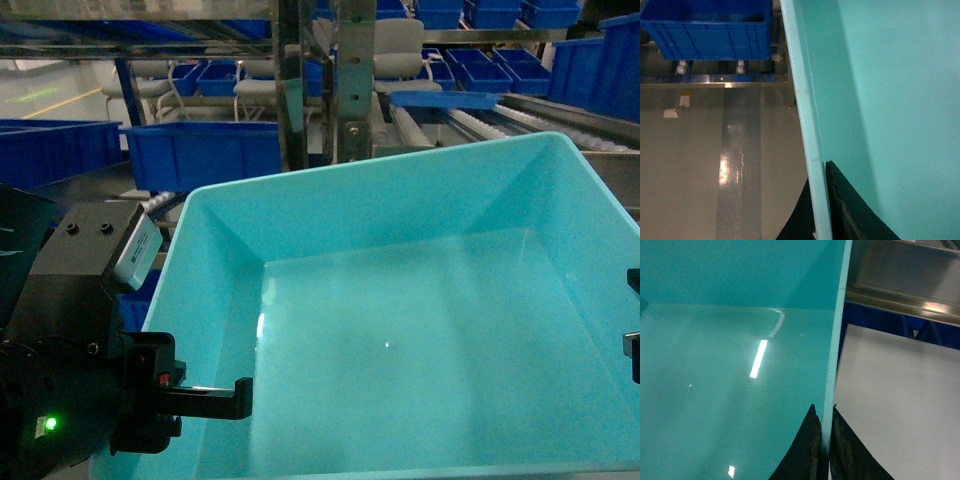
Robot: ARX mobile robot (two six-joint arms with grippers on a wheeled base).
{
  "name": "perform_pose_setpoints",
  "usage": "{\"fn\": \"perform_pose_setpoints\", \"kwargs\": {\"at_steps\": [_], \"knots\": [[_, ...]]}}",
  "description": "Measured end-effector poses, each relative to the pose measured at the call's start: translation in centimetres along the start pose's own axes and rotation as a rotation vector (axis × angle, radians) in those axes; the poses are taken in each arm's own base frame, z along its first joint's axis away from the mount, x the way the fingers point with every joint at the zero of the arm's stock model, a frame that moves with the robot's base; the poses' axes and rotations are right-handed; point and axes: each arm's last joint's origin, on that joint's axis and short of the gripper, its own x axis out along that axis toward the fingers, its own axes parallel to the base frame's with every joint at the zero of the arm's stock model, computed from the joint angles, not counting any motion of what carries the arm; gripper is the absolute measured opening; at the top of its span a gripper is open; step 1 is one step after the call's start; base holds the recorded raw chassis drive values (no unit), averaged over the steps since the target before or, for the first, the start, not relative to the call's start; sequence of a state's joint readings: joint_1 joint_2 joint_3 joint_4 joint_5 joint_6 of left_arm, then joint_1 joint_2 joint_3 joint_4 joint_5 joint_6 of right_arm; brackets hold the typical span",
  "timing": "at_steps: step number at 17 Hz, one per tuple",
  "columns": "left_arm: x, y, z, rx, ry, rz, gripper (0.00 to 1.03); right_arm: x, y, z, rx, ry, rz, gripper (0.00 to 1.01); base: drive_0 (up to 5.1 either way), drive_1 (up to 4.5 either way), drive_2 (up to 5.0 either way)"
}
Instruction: Organize blue bins on left shelf correctly
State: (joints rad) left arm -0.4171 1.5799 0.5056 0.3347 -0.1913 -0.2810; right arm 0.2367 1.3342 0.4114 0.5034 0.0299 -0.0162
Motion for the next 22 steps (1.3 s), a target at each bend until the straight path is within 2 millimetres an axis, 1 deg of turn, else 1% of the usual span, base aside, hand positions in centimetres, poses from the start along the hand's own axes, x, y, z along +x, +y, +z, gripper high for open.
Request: {"fn": "perform_pose_setpoints", "kwargs": {"at_steps": [5, 12, 18, 22], "knots": [[-0.01, 0.01, -0.02, 0.000, 0.001, 0.001, 0.02, 0.01, 0.00, 0.00, 0.000, 0.000, 0.000, 0.03, -4.8, 3.60, 1.2], [0.00, 0.02, -0.08, 0.000, 0.004, 0.001, 0.02, 0.01, 0.01, -0.02, 0.000, 0.002, 0.001, 0.03, -4.9, 2.79, 2.2], [-0.01, 0.01, -0.04, 0.000, 0.001, -0.001, 0.02, 0.01, 0.00, -0.02, 0.000, 0.002, 0.001, 0.03, -4.5, 4.05, 0.7], [-0.01, 0.02, -0.07, 0.001, 0.003, 0.000, 0.02, 0.01, 0.00, -0.02, 0.000, 0.002, 0.001, 0.03, -4.1, 4.44, -0.5]]}}
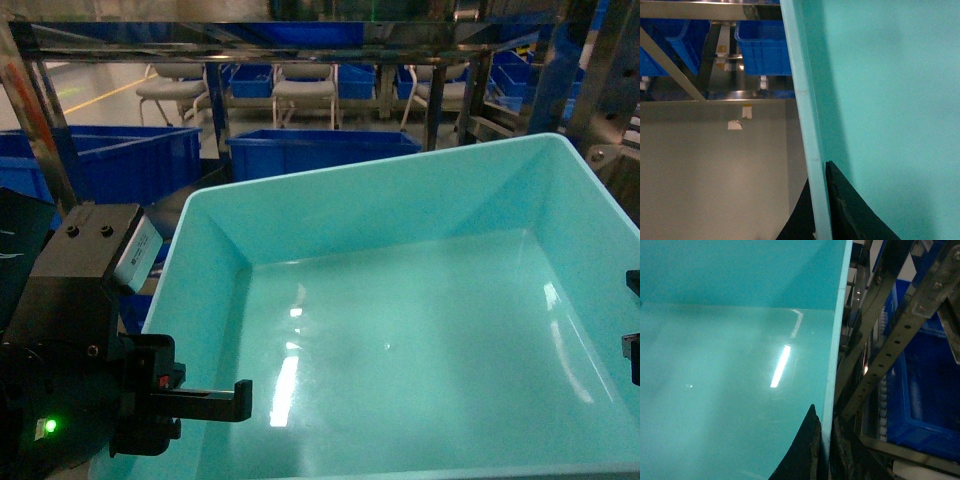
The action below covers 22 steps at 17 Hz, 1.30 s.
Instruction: Organize blue bins on left shelf correctly
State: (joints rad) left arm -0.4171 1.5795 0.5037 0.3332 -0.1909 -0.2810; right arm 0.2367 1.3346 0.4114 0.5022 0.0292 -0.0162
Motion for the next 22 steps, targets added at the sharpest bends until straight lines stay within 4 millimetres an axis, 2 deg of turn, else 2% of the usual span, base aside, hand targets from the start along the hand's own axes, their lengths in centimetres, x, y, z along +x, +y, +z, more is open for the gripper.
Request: {"fn": "perform_pose_setpoints", "kwargs": {"at_steps": [7, 12, 18, 22], "knots": [[0.00, 0.00, -0.01, 0.000, 0.001, 0.001, 0.02, 0.00, 0.00, 0.00, 0.000, 0.000, 0.000, 0.03, -3.6, 4.77, -1.1], [0.02, 0.07, 0.02, -0.002, 0.000, 0.002, 0.02, 0.01, 0.13, 0.01, -0.002, -0.002, 0.004, 0.03, 0.0, 0.47, -0.5], [0.01, 0.06, -0.01, -0.001, 0.000, 0.004, 0.02, 0.01, 0.13, 0.01, -0.002, -0.002, 0.004, 0.03, 2.9, 0.64, -3.5], [-0.01, -0.02, -0.03, 0.001, 0.000, -0.001, 0.02, -0.01, 0.11, -0.02, -0.002, 0.002, 0.003, 0.03, 0.1, 4.31, -4.0]]}}
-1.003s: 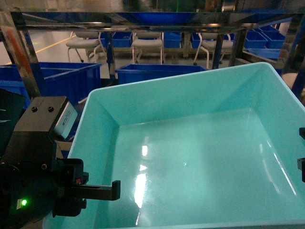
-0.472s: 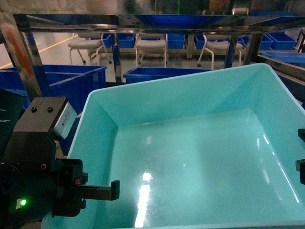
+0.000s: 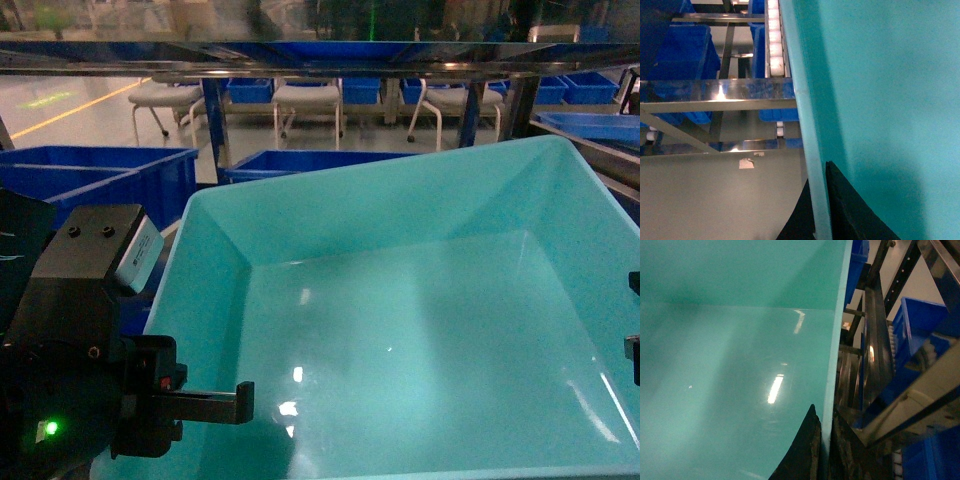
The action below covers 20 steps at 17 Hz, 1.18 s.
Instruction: Organize blue bins on left shelf correctly
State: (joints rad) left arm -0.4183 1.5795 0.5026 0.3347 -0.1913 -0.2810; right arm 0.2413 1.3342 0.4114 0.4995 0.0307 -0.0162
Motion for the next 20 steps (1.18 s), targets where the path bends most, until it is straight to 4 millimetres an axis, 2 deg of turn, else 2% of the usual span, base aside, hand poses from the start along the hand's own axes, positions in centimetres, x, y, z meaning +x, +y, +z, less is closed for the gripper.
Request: {"fn": "perform_pose_setpoints", "kwargs": {"at_steps": [5, 15, 20], "knots": [[0.00, 0.01, 0.02, -0.001, -0.002, 0.001, 0.02, 0.00, 0.00, 0.03, 0.000, -0.004, 0.001, 0.03, -2.5, 5.20, -2.0], [0.02, 0.07, 0.03, -0.002, 0.000, 0.002, 0.02, 0.02, 0.02, 0.01, -0.001, -0.003, 0.001, 0.03, 0.0, 0.00, 0.0], [0.01, 0.02, 0.03, -0.001, -0.002, 0.000, 0.02, 0.02, 0.00, 0.03, 0.000, -0.005, 0.001, 0.03, -1.3, -2.24, 3.6]]}}
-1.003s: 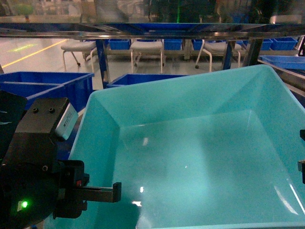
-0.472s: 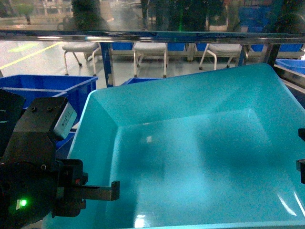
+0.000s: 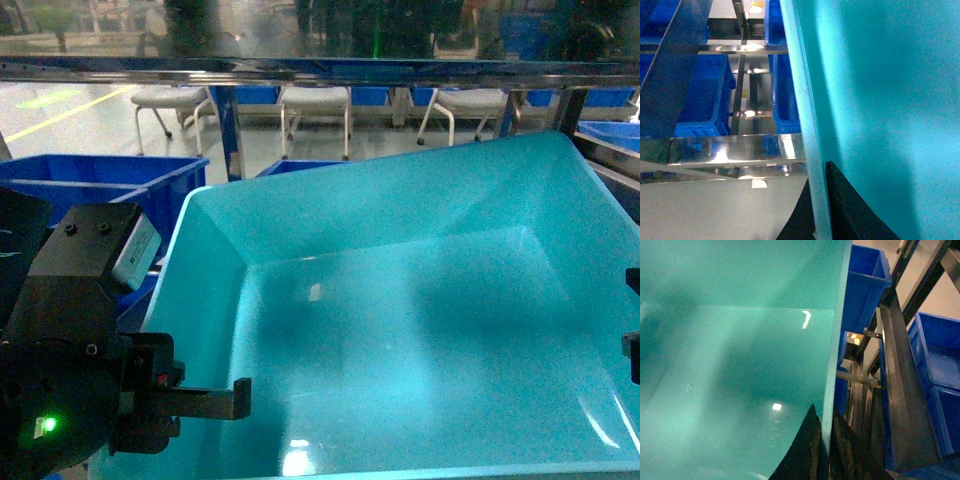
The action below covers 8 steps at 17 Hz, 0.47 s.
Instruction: Organize blue bins on left shelf correctly
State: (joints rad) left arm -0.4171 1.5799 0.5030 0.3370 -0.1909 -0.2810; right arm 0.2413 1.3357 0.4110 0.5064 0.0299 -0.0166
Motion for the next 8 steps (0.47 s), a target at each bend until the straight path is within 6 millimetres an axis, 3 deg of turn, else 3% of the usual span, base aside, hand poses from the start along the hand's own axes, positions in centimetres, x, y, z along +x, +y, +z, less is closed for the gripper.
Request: {"fn": "perform_pose_setpoints", "kwargs": {"at_steps": [1, 8], "knots": [[0.01, 0.03, 0.00, -0.001, 0.000, 0.001, 0.02, 0.00, 0.00, 0.00, 0.000, 0.000, 0.000, 0.03, 0.1, -2.69, 3.0], [-0.05, 0.06, -0.08, -0.001, 0.001, 0.003, 0.02, -0.03, 0.02, -0.01, 0.000, 0.001, 0.001, 0.03, 0.0, 0.00, 0.0]]}}
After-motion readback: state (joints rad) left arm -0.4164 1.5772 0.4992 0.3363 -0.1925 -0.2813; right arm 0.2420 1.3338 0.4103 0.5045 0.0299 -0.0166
